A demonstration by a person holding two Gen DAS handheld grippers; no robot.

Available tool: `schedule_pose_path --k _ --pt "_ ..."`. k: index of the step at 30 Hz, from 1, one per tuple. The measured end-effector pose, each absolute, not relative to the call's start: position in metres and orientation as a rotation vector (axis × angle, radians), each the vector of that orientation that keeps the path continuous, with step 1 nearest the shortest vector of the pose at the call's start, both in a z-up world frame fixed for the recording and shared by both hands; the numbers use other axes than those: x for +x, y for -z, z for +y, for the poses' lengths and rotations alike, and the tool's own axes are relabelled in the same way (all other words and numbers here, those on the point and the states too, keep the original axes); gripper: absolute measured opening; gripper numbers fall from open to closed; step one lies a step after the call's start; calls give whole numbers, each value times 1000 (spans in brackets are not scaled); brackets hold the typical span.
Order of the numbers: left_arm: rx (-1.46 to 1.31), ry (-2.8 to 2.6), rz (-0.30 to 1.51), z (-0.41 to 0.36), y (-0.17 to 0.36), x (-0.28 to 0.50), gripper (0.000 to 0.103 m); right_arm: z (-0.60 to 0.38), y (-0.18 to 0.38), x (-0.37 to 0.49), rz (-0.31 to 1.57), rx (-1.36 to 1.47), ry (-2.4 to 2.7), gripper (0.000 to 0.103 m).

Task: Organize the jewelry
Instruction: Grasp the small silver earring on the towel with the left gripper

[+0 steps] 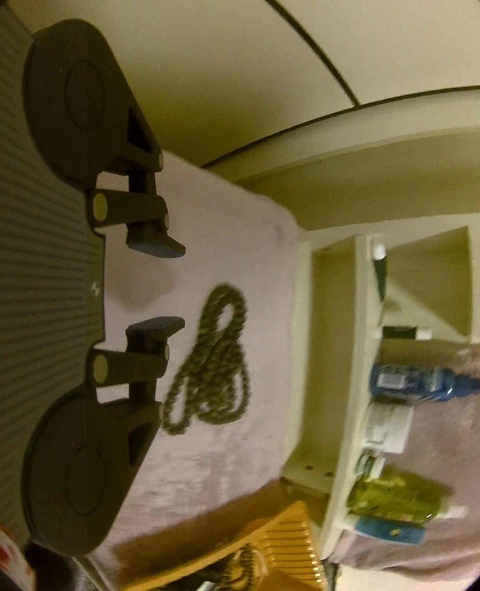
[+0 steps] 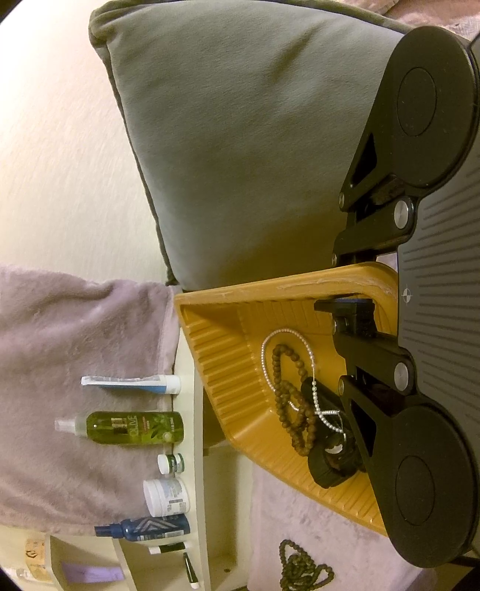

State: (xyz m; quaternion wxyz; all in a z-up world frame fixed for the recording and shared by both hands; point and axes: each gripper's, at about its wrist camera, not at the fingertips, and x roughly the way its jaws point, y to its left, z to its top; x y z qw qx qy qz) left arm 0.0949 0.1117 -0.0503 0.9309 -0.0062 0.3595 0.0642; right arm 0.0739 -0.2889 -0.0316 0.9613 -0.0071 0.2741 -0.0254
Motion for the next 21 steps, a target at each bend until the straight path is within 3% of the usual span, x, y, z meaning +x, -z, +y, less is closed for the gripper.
schedule_pose_path --k 14,21 --pt "39 -97 731 74 79 104 30 -290 33 74 561 -13 55 5" --pt "31 -95 736 73 84 106 22 -291 34 75 561 -14 56 5"
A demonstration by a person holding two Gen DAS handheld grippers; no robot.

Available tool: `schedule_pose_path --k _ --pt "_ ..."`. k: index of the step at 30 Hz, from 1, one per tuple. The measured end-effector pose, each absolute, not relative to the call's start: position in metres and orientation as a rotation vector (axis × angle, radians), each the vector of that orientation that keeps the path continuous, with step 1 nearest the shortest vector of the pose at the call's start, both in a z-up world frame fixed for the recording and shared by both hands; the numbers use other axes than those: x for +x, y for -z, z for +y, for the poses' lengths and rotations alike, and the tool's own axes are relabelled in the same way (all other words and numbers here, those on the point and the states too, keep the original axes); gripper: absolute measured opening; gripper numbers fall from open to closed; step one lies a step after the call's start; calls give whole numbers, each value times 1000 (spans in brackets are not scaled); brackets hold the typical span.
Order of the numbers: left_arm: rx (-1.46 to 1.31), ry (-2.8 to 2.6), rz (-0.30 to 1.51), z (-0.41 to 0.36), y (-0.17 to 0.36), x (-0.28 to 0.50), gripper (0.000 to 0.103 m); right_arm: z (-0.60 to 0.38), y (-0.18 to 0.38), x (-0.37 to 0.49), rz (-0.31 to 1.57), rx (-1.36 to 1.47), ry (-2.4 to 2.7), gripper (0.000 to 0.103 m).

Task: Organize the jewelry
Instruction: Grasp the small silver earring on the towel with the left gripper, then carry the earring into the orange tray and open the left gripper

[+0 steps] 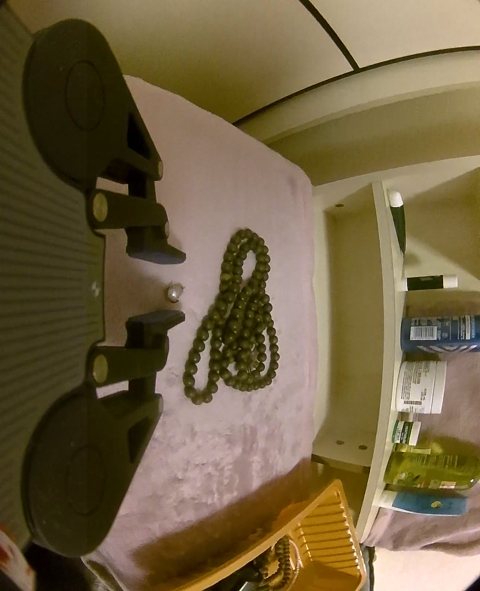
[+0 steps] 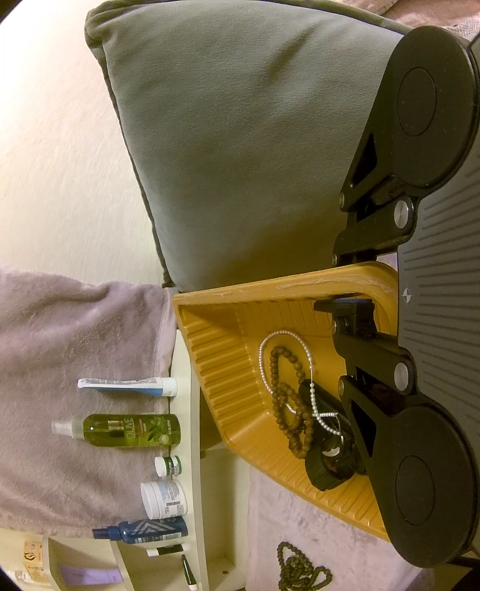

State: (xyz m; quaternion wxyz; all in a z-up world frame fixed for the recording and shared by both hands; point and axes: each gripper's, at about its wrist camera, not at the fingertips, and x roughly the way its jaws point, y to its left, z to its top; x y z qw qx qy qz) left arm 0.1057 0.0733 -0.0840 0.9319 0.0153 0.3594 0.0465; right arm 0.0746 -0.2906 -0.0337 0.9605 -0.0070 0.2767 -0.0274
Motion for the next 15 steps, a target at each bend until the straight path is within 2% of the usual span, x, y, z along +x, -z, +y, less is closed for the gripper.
schedule_pose_path --k 9,15 --pt "21 -94 744 72 84 110 9 -290 34 75 561 -14 56 5" --pt "13 -103 752 71 83 110 8 -290 34 75 560 -14 56 5"
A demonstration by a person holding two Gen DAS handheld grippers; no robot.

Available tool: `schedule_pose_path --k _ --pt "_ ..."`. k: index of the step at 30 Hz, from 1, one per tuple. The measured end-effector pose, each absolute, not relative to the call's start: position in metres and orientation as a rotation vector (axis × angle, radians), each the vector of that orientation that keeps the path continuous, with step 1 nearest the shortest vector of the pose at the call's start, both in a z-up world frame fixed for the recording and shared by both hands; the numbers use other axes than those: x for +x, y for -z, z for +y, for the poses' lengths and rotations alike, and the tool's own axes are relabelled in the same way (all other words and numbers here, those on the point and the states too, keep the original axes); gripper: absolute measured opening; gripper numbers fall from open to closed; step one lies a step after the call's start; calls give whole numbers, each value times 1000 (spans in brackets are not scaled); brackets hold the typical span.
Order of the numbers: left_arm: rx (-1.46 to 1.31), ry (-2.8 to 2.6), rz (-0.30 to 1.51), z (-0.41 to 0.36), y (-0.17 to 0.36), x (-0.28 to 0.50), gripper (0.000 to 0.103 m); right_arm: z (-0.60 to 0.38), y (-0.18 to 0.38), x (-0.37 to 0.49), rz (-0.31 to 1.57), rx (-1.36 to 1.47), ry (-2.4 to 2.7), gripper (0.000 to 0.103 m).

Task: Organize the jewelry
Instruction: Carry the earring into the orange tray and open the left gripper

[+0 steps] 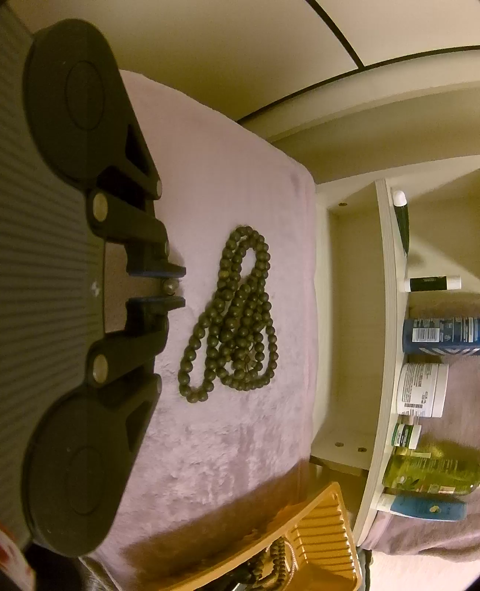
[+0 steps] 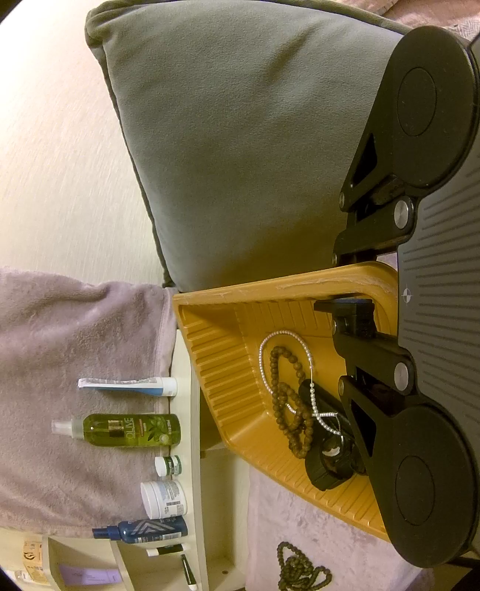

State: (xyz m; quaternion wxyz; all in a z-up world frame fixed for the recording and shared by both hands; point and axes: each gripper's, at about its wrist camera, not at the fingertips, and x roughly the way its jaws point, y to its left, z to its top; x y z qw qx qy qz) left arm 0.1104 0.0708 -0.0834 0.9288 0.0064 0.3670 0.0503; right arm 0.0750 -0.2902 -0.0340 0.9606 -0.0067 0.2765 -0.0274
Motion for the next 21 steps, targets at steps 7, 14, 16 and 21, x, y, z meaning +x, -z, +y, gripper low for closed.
schedule_pose_path --k 7,14,16,21 --pt "10 -96 746 68 75 109 8 -289 34 75 559 -13 54 5" --pt "17 -66 723 56 64 109 8 -288 34 74 557 -12 53 4" --pt "23 -48 717 50 59 109 8 -287 34 73 556 -13 53 4" --pt "32 42 690 22 44 112 8 -286 32 72 552 -17 51 4"
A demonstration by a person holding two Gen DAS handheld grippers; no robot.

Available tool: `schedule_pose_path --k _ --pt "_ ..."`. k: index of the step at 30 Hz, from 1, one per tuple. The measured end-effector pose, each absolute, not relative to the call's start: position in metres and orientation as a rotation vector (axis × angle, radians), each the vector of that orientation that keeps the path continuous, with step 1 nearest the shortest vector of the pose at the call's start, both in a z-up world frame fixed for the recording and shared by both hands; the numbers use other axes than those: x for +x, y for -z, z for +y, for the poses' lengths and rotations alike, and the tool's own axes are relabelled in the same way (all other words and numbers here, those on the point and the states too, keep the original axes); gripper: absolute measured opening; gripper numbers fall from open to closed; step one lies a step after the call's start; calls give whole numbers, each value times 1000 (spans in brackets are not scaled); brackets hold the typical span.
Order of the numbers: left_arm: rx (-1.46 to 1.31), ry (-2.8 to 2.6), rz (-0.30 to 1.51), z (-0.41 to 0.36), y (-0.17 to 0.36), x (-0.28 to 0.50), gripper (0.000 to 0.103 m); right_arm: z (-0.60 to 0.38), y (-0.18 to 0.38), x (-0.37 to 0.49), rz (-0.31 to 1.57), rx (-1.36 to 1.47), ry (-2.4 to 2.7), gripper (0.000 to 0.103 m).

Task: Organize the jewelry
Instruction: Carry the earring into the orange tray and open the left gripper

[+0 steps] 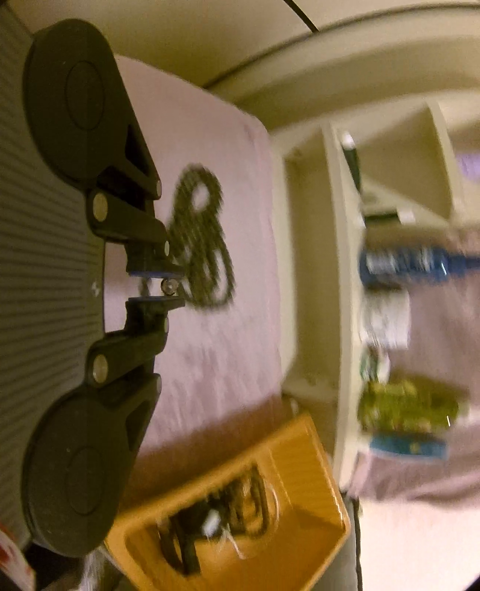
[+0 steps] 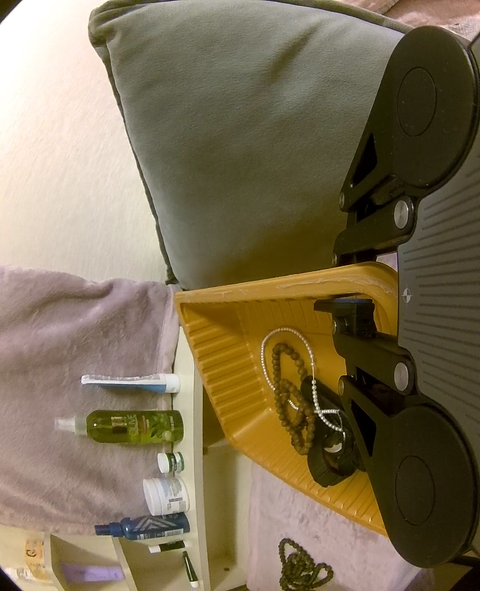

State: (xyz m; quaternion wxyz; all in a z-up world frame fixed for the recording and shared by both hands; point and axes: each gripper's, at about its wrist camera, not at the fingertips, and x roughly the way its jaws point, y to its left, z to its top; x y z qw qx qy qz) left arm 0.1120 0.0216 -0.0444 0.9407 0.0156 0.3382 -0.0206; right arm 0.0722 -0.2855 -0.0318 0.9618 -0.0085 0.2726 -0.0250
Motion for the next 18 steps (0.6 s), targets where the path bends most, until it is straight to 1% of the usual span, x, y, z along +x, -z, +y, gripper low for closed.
schedule_pose_path --k 12,18 --pt "47 387 611 -84 12 127 8 -284 30 71 551 -15 50 4" --pt "68 489 623 -113 16 135 8 -285 30 72 552 -9 48 4"
